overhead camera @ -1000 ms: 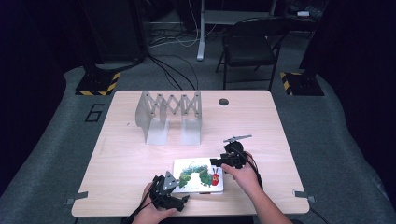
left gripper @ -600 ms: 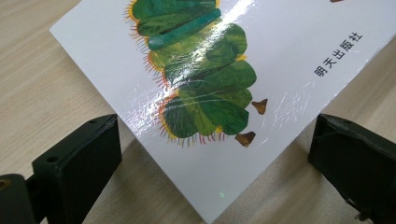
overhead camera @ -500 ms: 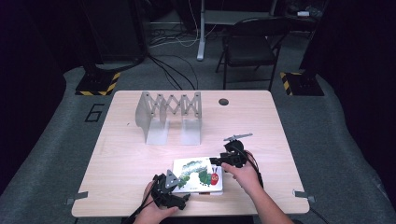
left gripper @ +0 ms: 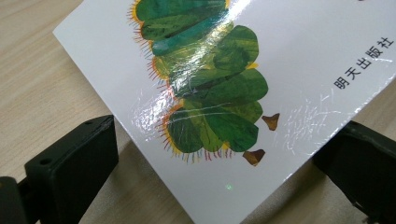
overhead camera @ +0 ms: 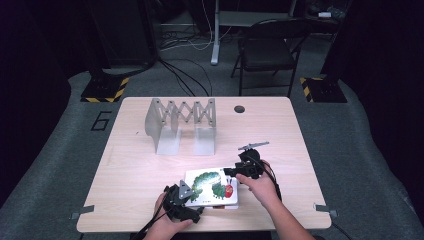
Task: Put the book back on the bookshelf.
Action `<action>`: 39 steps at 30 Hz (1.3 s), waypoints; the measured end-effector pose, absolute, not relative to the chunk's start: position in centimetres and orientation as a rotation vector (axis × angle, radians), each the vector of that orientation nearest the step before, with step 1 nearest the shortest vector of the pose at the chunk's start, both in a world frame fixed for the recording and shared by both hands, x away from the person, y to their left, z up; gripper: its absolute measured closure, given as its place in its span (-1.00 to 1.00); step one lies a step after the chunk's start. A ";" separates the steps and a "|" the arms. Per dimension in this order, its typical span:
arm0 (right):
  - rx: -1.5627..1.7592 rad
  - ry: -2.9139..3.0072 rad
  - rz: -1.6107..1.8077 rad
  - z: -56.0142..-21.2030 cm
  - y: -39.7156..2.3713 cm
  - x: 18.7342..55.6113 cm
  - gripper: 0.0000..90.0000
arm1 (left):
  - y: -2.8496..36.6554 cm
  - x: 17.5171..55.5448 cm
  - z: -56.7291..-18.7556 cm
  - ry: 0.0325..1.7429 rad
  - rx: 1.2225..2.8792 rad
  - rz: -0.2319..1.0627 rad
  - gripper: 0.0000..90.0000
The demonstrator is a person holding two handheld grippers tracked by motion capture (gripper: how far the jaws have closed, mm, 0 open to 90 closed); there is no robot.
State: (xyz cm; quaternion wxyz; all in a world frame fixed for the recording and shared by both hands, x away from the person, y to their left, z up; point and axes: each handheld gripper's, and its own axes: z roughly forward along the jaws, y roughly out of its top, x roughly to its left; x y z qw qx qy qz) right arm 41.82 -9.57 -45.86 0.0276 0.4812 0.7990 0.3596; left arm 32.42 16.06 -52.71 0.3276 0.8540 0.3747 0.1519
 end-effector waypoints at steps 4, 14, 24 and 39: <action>1.491 2.474 1.108 -46.0 -9.6 41.9 -0.09 | 16.0 32.6 -52.7 0.978 2.242 0.394 -1.00; 1.509 2.476 1.109 -46.1 -9.6 42.0 -0.07 | 16.0 32.5 -52.5 0.936 2.263 0.450 -0.98; 1.509 2.475 1.104 -46.1 -9.6 42.0 -0.05 | 15.8 32.0 -52.3 0.877 2.276 0.508 -0.89; 1.500 2.478 1.088 -46.0 -9.5 42.0 -0.05 | 15.8 31.3 -52.3 0.839 2.268 0.552 -0.80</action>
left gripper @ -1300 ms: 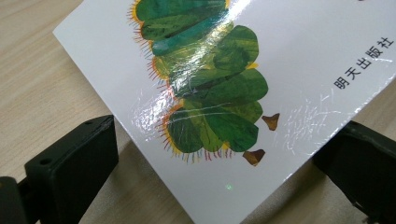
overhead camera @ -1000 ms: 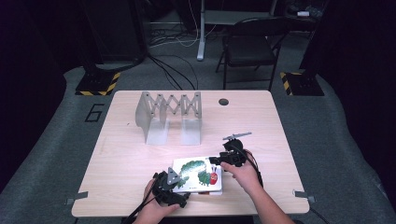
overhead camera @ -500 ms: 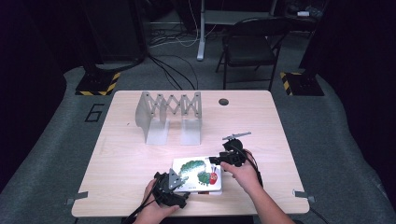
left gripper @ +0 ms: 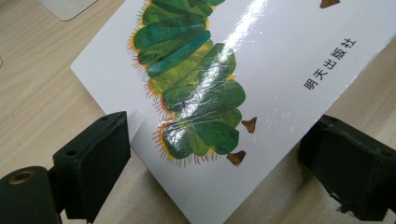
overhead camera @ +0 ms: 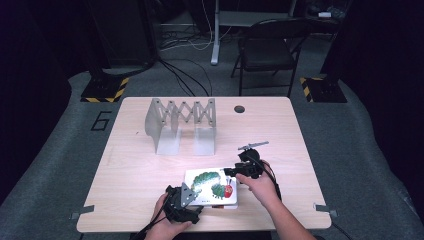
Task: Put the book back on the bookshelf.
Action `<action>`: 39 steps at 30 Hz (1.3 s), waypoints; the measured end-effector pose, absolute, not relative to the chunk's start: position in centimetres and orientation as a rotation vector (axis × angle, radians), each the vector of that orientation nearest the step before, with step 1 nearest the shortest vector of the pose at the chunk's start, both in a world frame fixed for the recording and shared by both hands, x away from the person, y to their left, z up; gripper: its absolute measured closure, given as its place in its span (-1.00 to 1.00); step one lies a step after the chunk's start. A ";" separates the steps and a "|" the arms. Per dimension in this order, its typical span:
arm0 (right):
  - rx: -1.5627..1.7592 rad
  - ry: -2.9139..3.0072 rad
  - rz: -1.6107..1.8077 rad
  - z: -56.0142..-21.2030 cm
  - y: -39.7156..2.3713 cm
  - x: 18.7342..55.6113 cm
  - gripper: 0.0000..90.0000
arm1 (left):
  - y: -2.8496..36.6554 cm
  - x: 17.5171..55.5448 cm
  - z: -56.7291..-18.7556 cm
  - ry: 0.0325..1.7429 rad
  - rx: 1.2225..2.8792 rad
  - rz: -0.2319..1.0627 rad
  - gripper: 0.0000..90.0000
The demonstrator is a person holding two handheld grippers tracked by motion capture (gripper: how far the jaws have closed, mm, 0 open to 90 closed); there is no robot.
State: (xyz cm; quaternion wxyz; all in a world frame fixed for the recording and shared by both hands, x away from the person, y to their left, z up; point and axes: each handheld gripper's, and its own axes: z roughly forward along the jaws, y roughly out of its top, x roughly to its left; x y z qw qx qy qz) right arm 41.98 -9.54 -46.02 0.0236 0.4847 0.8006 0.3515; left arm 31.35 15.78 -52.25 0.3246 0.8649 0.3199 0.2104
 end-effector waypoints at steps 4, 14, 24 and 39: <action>1.500 2.477 1.087 -46.0 -9.5 42.0 -0.05 | 15.6 31.1 -52.3 0.840 2.252 0.580 -0.77; 1.479 2.480 1.087 -46.0 -9.5 42.0 -0.05 | 15.6 30.8 -52.3 0.830 2.250 0.598 -0.73; 1.479 2.482 1.086 -46.0 -9.5 42.1 -0.05 | 15.3 30.3 -52.3 0.780 2.251 0.658 -0.58; 1.546 2.491 1.076 -46.4 -9.7 42.8 -0.10 | 15.5 30.2 -52.5 0.783 2.232 0.654 -0.58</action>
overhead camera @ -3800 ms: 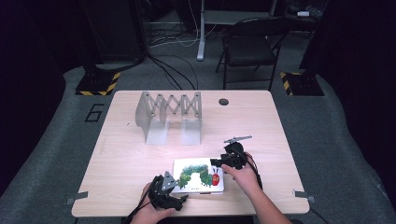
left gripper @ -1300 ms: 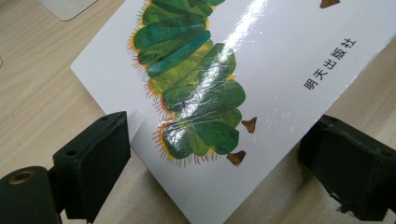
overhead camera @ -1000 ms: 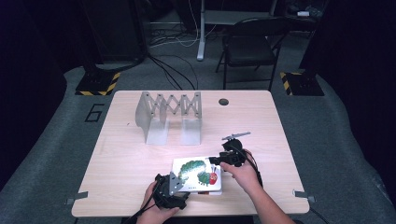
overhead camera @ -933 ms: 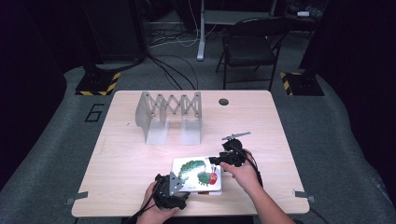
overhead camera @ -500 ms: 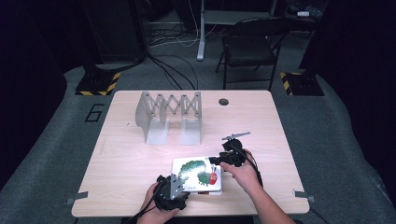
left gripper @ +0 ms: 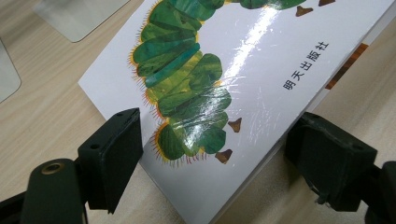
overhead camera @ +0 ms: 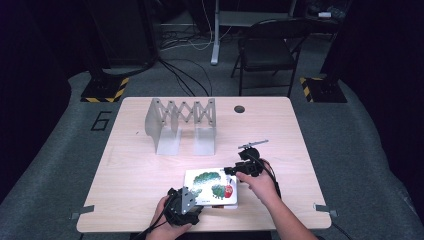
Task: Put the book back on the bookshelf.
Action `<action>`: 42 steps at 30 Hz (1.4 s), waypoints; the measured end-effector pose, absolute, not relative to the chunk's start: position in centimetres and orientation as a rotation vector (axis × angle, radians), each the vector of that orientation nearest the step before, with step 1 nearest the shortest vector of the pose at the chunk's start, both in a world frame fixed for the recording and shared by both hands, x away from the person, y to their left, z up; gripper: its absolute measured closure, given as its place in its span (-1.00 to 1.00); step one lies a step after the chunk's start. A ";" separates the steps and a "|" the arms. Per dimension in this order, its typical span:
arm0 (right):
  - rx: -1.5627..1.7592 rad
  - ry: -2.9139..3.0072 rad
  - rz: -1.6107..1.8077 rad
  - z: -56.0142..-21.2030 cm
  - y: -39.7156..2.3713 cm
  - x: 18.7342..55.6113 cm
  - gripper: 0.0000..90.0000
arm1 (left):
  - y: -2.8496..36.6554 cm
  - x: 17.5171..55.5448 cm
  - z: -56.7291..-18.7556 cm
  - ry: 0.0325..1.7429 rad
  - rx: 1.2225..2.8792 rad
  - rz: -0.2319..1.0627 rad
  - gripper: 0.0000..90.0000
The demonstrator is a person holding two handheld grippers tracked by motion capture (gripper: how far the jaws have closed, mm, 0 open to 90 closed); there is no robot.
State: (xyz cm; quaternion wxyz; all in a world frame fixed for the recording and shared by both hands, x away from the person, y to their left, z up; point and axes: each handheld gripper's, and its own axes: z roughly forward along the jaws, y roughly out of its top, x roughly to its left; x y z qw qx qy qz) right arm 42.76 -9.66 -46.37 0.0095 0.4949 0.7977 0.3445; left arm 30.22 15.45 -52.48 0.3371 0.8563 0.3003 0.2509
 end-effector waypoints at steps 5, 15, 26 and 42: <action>1.535 2.501 1.066 -46.5 -9.7 43.4 -0.17 | 15.4 30.2 -52.5 0.783 2.231 0.647 -0.58; 1.599 2.529 1.049 -47.3 -9.6 44.2 -0.19 | 15.4 30.3 -52.5 0.792 2.229 0.668 -0.58; 1.637 2.550 1.086 -48.2 -9.2 44.8 -0.22 | 15.4 30.4 -52.5 0.784 2.228 0.658 -0.58; 1.663 2.580 1.121 -49.0 -8.8 44.8 -0.28 | 15.3 30.4 -52.6 0.792 2.215 0.675 -0.58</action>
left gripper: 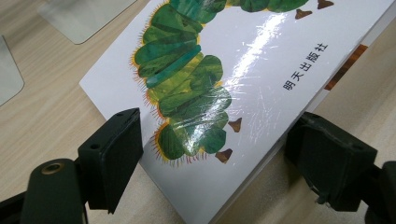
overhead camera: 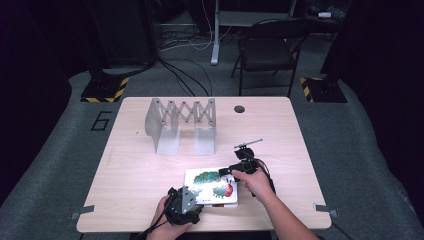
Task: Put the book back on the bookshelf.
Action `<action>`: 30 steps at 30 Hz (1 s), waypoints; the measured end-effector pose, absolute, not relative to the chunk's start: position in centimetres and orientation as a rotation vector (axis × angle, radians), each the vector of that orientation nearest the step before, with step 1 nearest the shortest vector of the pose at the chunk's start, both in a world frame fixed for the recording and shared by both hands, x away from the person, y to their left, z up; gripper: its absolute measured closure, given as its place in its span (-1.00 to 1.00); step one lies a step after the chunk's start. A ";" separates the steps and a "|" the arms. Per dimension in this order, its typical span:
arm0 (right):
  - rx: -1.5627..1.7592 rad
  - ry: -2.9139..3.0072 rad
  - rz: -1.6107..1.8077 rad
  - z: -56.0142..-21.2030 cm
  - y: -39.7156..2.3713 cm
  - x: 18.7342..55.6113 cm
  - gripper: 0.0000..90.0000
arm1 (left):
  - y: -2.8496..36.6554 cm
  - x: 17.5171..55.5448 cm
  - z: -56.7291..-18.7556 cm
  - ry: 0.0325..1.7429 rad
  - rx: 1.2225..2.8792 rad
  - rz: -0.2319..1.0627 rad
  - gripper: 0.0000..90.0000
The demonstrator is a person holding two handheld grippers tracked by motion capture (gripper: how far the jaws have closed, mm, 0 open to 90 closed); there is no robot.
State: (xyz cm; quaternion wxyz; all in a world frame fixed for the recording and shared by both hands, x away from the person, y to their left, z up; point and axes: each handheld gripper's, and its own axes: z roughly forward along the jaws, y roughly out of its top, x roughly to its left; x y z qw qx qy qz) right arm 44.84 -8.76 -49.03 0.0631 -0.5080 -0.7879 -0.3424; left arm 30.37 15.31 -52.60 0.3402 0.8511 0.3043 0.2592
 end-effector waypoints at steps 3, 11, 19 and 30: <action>-1.522 -2.381 -1.039 -49.2 -8.7 44.8 -0.28 | 15.3 30.4 -52.6 0.791 2.214 0.674 -0.58; -1.501 -2.371 -1.037 -49.2 -8.7 44.6 -0.26 | 15.4 30.4 -52.5 0.780 2.224 0.661 -0.58; -1.496 -2.367 -1.036 -48.8 -8.8 44.6 -0.17 | 15.5 30.5 -52.7 0.841 2.205 0.662 -0.66; -1.494 -2.358 -1.045 -48.7 -8.8 44.7 -0.12 | 16.1 31.2 -52.5 0.923 2.206 0.552 -0.74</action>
